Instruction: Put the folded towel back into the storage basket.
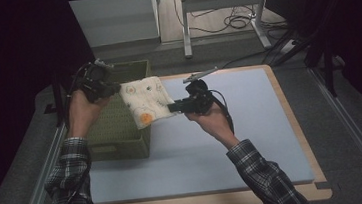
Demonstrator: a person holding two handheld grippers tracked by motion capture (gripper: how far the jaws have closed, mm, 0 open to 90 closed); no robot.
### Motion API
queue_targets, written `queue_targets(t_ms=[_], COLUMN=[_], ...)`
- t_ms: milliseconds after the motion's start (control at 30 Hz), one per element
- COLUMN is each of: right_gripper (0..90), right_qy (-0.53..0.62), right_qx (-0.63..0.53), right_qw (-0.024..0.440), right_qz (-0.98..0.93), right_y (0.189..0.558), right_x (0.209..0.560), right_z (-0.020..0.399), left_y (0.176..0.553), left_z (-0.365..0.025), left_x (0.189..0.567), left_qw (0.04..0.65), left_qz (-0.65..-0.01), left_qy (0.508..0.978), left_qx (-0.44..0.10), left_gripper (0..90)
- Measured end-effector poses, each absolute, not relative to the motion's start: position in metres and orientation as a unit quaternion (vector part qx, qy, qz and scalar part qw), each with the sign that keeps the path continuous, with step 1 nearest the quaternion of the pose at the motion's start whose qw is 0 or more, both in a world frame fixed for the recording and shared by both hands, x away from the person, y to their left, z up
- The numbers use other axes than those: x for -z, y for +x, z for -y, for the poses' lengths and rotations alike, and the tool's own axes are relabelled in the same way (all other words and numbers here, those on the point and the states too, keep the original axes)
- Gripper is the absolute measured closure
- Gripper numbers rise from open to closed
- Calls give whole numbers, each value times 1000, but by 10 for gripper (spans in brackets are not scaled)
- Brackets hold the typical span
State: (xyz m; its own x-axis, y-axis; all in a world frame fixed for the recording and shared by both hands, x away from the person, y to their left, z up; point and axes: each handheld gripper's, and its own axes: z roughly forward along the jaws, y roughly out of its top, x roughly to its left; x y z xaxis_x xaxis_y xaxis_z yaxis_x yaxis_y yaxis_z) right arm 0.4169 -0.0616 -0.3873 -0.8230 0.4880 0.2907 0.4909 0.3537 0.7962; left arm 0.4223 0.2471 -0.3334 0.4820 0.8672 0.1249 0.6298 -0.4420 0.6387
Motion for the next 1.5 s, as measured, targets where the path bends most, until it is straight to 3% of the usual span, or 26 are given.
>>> queue_targets(t_ms=[900,1500], right_gripper=[786,763], right_qy=[-315,-370], right_qx=[436,371], right_qw=[19,8], right_qz=[843,852], right_y=[409,408], right_x=[431,446], right_z=[-73,-108], left_y=[410,433], left_z=[-322,-311], left_x=[379,418], left_qw=[231,231], left_qz=[-517,-510], left_qy=[786,791], left_qx=[-246,-246], left_gripper=[853,850])
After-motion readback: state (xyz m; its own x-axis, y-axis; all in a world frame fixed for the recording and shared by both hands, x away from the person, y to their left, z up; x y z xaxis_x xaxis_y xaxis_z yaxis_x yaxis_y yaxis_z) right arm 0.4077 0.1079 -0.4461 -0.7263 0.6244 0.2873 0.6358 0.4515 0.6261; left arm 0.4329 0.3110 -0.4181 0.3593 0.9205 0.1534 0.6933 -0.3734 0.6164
